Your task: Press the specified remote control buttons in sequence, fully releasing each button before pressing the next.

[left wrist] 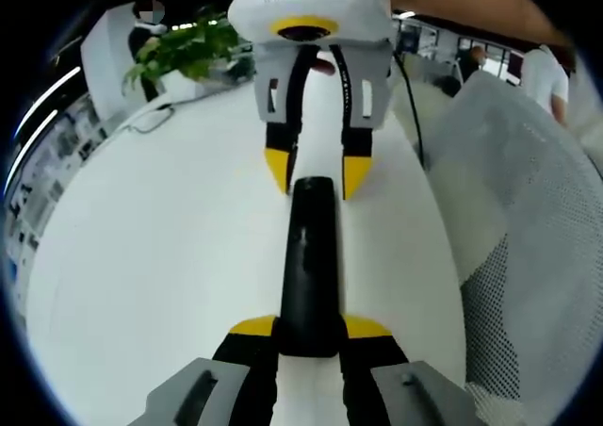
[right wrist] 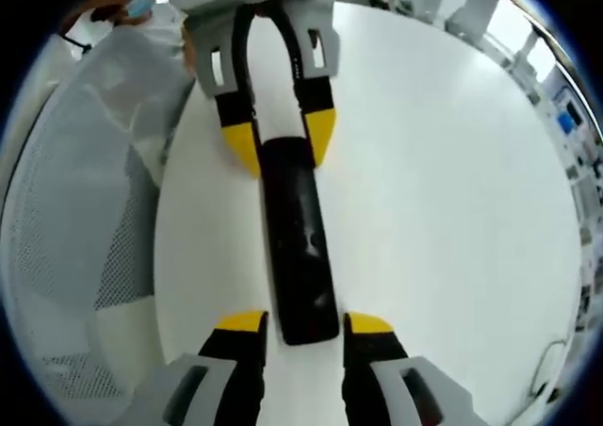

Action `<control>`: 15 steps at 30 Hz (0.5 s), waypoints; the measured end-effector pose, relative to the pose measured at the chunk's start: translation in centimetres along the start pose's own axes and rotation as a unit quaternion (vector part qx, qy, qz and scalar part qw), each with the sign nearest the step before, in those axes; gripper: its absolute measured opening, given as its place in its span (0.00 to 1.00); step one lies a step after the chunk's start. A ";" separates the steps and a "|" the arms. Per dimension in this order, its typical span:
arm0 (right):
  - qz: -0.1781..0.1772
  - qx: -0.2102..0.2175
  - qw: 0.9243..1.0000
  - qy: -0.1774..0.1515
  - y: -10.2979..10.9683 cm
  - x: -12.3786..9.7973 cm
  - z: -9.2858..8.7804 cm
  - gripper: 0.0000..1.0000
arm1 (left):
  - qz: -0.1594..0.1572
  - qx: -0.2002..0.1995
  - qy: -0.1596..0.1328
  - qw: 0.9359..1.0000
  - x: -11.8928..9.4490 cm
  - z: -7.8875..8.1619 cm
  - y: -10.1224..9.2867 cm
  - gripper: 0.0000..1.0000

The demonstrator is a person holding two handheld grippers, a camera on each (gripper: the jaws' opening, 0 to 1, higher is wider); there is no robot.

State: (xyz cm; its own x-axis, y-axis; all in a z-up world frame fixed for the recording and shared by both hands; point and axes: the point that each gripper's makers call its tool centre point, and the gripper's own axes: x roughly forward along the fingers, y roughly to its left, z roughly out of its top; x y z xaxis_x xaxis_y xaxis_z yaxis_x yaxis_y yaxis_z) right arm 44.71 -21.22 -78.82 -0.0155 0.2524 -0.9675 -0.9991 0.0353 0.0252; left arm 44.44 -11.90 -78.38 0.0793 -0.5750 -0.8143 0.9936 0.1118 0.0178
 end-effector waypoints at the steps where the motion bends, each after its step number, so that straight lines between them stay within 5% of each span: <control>1: 0.000 -0.001 1.000 0.002 0.0 0.1 -0.1 0.28 | 0.000 0.000 0.000 1.000 0.0 0.0 0.0 0.24; 15: -0.012 -0.017 1.000 0.010 -0.1 0.2 -0.2 0.22 | -0.002 0.001 0.000 1.000 0.0 0.0 0.0 0.24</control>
State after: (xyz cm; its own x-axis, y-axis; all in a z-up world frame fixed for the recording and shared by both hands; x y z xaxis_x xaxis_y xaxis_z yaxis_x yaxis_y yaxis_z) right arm 44.81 -21.34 -79.03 0.0087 0.2334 -0.9723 -0.9999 0.0076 -0.0071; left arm 44.43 -11.93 -78.39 0.0753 -0.5755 -0.8143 0.9940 0.1084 0.0153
